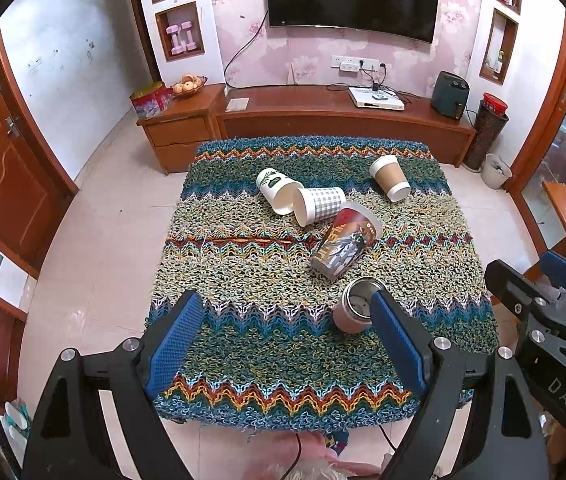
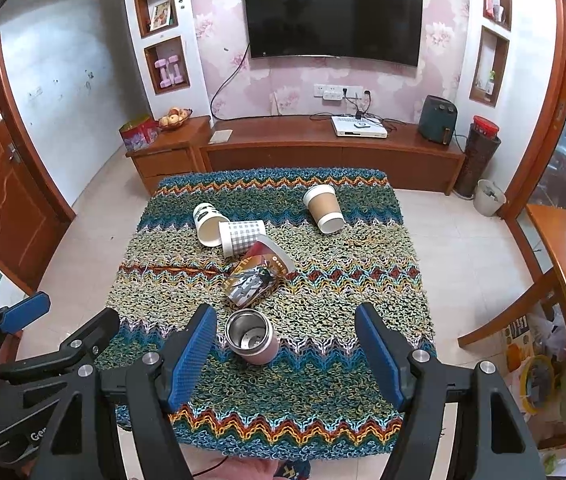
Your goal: Flip cup upright
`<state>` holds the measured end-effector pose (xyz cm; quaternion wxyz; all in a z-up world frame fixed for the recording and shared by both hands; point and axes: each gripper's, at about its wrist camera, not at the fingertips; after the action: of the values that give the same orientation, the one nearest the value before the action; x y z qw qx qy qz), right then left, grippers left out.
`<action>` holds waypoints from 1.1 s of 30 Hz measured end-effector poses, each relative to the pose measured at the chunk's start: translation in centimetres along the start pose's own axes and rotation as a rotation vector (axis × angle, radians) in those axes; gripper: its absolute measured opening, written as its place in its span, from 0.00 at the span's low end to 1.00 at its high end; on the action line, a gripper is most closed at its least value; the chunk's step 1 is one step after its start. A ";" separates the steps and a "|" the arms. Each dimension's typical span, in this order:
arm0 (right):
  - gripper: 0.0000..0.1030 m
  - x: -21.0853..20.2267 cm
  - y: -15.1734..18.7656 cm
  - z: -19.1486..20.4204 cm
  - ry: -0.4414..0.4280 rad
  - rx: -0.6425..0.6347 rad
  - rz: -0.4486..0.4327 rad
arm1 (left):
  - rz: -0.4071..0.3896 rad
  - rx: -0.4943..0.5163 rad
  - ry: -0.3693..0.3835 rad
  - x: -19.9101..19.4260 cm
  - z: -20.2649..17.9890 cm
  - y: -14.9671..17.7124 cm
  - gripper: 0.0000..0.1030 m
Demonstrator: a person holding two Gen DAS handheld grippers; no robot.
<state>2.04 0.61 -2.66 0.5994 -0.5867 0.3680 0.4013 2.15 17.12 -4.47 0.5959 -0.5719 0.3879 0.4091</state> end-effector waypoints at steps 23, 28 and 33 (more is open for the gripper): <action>0.70 -0.1 0.0 1.0 0.029 0.017 -0.008 | -0.008 0.010 0.024 0.3 1.0 -0.2 0.85; 0.70 -0.1 0.0 1.0 0.037 0.027 -0.007 | -0.008 0.014 0.043 0.4 0.9 -0.3 0.85; 0.70 0.0 -0.1 0.8 0.043 0.034 -0.008 | -0.012 0.017 0.050 0.4 0.7 -0.4 0.85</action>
<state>2.12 1.38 -2.55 0.6028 -0.5865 0.3851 0.3801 2.64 17.88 -4.66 0.5934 -0.5793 0.4026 0.3876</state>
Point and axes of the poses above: each gripper's, at about its wrist camera, not at the fingertips, and x roughly the way its jaws point, z to its left, y to its underside, and after that the axes turned 14 degrees about z, right-handed
